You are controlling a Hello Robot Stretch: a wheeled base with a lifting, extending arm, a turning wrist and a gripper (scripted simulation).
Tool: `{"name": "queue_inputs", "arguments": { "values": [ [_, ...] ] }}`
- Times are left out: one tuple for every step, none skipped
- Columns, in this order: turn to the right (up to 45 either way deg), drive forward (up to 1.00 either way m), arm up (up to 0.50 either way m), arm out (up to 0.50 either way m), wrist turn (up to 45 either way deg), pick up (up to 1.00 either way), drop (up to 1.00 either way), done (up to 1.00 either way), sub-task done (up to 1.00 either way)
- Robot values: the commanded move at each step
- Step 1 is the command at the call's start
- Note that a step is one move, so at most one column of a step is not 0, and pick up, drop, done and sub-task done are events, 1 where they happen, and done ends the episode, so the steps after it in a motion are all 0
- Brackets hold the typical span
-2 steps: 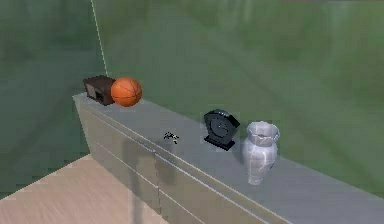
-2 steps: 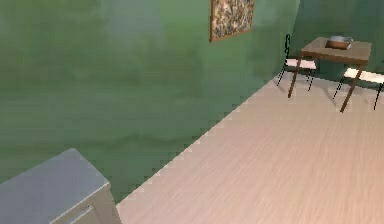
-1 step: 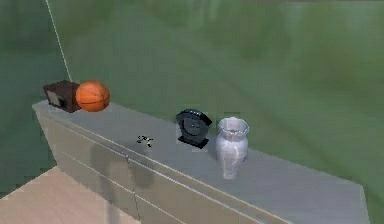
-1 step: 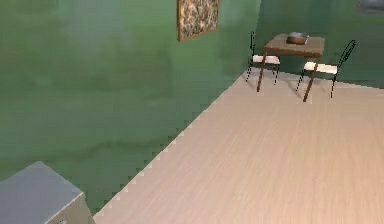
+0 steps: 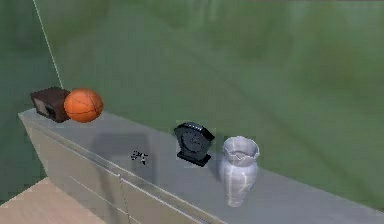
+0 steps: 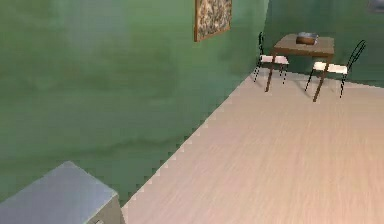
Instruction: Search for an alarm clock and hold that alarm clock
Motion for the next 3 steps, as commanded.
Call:
{"name": "queue_inputs", "arguments": {
  "values": [
    [-45.0,0.00,0.00,0.00,0.0,0.00,0.00,0.00,0.00],
    [-39.0,0.00,0.00,0.00,0.0,0.00,0.00,0.00,0.00],
    [45.0,0.00,0.00,0.00,0.0,0.00,0.00,0.00,0.00]
  ]
}}
